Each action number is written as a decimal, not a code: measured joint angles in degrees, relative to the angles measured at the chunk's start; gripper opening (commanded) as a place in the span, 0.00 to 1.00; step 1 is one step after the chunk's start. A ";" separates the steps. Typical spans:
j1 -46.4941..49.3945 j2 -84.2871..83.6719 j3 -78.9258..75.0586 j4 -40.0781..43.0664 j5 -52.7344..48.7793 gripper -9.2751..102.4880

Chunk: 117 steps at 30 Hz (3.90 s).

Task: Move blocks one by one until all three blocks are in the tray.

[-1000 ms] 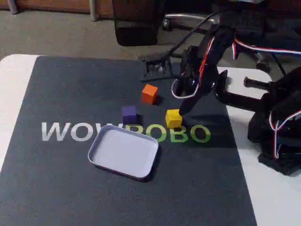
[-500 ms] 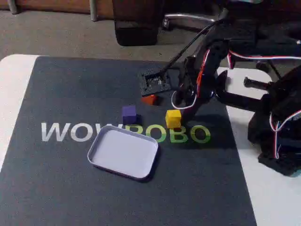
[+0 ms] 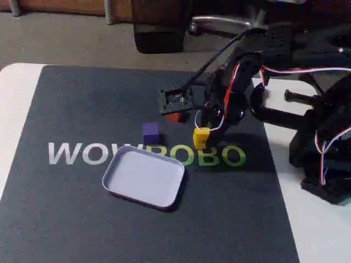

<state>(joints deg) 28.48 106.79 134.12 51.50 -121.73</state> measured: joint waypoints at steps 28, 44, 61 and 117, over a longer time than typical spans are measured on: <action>-3.87 -0.35 0.00 -5.45 7.91 0.01; -25.14 3.52 -0.88 -22.06 29.36 0.02; -20.65 -11.87 -7.38 -31.20 28.39 0.21; -4.92 -15.73 -12.66 -24.61 11.87 0.25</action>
<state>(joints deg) 23.55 91.05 121.46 26.89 -109.86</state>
